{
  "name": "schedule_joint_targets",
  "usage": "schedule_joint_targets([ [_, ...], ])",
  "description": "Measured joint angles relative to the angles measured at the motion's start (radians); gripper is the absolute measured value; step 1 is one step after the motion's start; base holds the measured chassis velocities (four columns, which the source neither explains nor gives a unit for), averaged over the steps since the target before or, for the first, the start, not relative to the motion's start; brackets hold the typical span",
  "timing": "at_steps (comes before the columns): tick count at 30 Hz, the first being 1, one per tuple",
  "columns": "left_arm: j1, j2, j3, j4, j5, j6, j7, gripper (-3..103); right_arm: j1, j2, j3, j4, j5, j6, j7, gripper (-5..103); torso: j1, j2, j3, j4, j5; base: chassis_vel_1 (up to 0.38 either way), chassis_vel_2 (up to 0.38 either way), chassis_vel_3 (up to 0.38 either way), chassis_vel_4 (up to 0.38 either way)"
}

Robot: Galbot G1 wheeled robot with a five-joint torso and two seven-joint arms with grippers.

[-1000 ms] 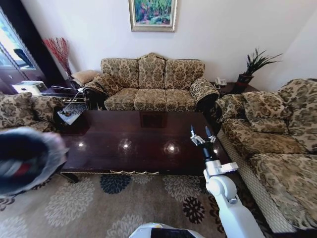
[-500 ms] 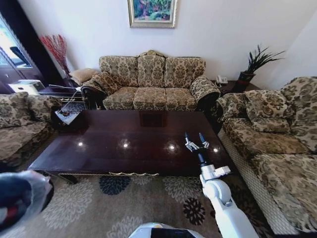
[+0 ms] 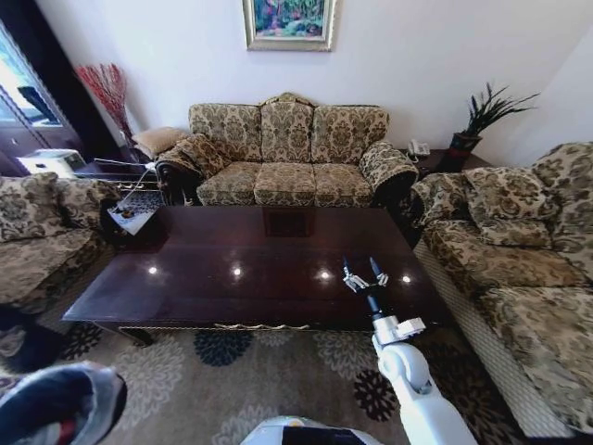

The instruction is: Move to the front of the table and place the trash on the table into the trash bin.

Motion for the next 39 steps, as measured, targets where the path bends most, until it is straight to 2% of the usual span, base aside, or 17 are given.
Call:
schedule_joint_targets([
  [1,-0.009,0.008,0.011,0.035,0.001,-0.008,0.003,0,-0.001,0.001,-0.001,0.003,-0.004,0.001,0.002,100,0.000,0.000,0.000,-0.0001,-0.0003,0.128,0.140,-0.148,-0.095],
  [2,-0.027,0.029,0.041,0.119,0.001,-0.035,0.015,0,-0.005,0.004,-0.004,0.008,-0.016,0.005,0.004,100,0.000,0.000,0.000,-0.0003,-0.0007,0.063,0.075,-0.079,-0.054],
  [6,-0.063,0.069,0.098,0.242,0.011,-0.066,0.040,0,-0.021,0.013,-0.009,0.015,-0.048,0.022,0.014,100,0.000,0.000,0.000,0.0005,0.0008,0.053,0.027,-0.021,-0.014],
  [9,-0.110,0.120,0.160,0.387,0.031,-0.106,0.077,0,-0.051,0.020,-0.009,0.031,-0.087,0.032,0.025,100,0.000,0.000,0.000,-0.0014,0.0004,-0.033,-0.043,0.023,0.018],
  [10,-0.110,0.120,0.160,0.387,0.031,-0.106,0.077,0,-0.051,0.020,-0.009,0.031,-0.087,0.032,0.025,100,0.000,0.000,0.000,-0.0014,0.0004,-0.076,-0.065,0.028,0.023],
  [11,-0.130,0.141,0.180,0.446,0.033,-0.129,0.102,0,-0.062,0.020,-0.010,0.038,-0.099,0.033,0.027,100,0.000,0.000,0.000,-0.0009,0.0002,-0.049,-0.083,0.028,-0.004],
  [12,-0.130,0.141,0.180,0.446,0.033,-0.129,0.102,0,-0.062,0.020,-0.010,0.038,-0.099,0.033,0.027,100,0.000,0.000,0.000,-0.0009,0.0002,-0.049,-0.083,0.028,-0.004],
  [14,-0.165,0.172,0.211,0.524,0.029,-0.154,0.134,0,-0.071,0.020,-0.016,0.052,-0.117,0.031,0.030,100,0.000,0.000,0.000,-0.0003,0.0005,0.000,0.000,0.000,0.000],
  [16,-0.182,0.182,0.220,0.551,0.026,-0.159,0.135,0,-0.072,0.021,-0.019,0.057,-0.123,0.028,0.035,100,0.000,0.000,0.000,-0.0002,0.0007,0.000,0.000,0.000,0.000],
  [20,-0.254,0.219,0.252,0.683,0.004,-0.181,0.152,0,-0.070,0.016,-0.027,0.067,-0.138,0.017,0.062,100,0.000,0.000,0.000,-0.0005,-0.0002,0.000,0.000,0.000,0.000],
  [22,-0.264,0.224,0.255,0.709,0.000,-0.186,0.160,0,-0.070,0.011,-0.025,0.067,-0.138,0.017,0.064,100,0.000,0.000,0.000,-0.0003,-0.0001,0.000,0.000,0.000,0.000],
  [23,-0.276,0.230,0.259,0.744,-0.006,-0.198,0.187,0,-0.072,0.002,-0.016,0.065,-0.137,0.019,0.065,100,0.000,0.000,0.000,0.0002,0.0005,0.000,0.000,0.000,0.000],
  [24,-0.290,0.233,0.264,0.781,-0.008,-0.217,0.217,0,-0.076,-0.006,-0.004,0.061,-0.132,0.021,0.065,100,0.000,0.000,0.000,-0.0001,0.0007,0.000,0.000,0.000,0.000],
  [28,-0.316,0.234,0.273,0.841,-0.011,-0.262,0.251,0,-0.085,-0.012,0.022,0.048,-0.116,0.028,0.060,100,0.000,0.000,0.000,-0.0004,0.0005,0.000,0.000,0.000,0.000],
  [39,-0.392,0.247,0.303,0.991,-0.009,-0.324,0.265,0,-0.077,-0.025,0.046,0.031,-0.081,0.036,0.052,100,0.000,0.000,0.000,-0.0001,0.0005,0.000,0.000,0.000,0.000],
])
